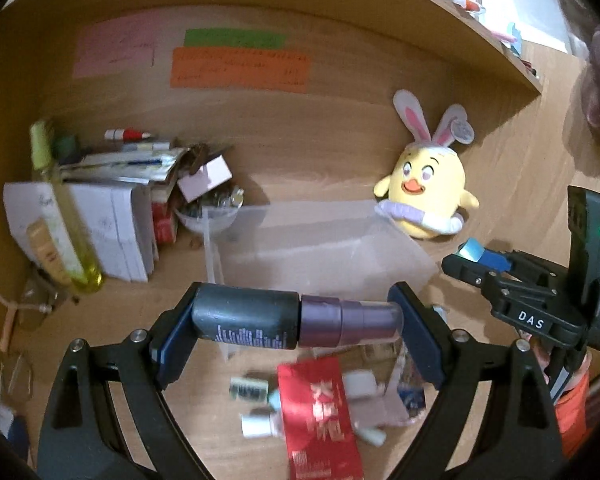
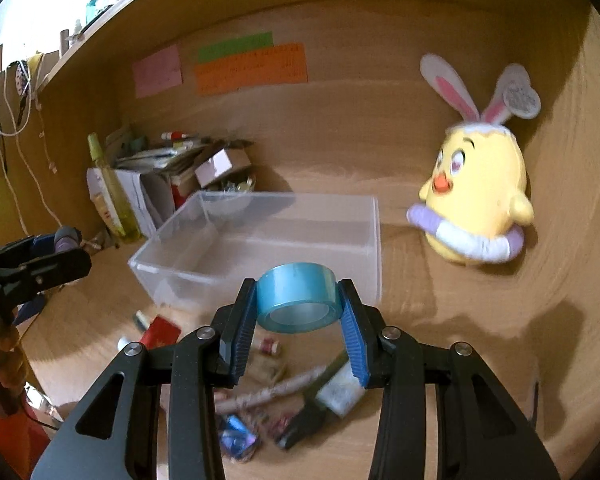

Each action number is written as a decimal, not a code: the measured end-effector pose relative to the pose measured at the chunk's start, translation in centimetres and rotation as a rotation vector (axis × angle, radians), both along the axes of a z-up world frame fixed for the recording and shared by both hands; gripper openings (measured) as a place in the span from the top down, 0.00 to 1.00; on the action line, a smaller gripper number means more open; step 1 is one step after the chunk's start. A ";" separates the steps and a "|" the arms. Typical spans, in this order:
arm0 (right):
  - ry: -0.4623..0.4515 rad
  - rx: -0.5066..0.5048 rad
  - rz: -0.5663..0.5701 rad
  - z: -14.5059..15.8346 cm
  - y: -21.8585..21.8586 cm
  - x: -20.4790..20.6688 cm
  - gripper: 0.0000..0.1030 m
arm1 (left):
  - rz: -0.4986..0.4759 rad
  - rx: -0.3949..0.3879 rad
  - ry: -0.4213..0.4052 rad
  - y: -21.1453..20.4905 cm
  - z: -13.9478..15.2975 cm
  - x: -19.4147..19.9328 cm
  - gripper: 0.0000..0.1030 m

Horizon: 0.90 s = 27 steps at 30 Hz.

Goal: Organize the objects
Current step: 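Carry bottle and tape over the clear box with both tools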

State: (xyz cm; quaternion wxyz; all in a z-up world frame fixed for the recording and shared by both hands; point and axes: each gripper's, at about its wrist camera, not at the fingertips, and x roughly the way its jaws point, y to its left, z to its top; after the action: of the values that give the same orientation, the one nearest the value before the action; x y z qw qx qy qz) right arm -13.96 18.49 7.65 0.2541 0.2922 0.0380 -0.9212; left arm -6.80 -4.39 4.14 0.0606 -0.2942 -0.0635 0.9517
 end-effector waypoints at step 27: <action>-0.164 0.201 0.054 -5.0 -4.6 -9.9 0.64 | -0.043 0.010 -0.264 0.7 -5.7 -12.9 0.12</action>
State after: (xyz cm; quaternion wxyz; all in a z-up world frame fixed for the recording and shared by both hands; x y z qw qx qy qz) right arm -23.86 13.85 2.65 0.2506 0.3894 0.1169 -0.8786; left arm -19.75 -3.70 -1.59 0.0736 -0.4180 -0.0693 0.9028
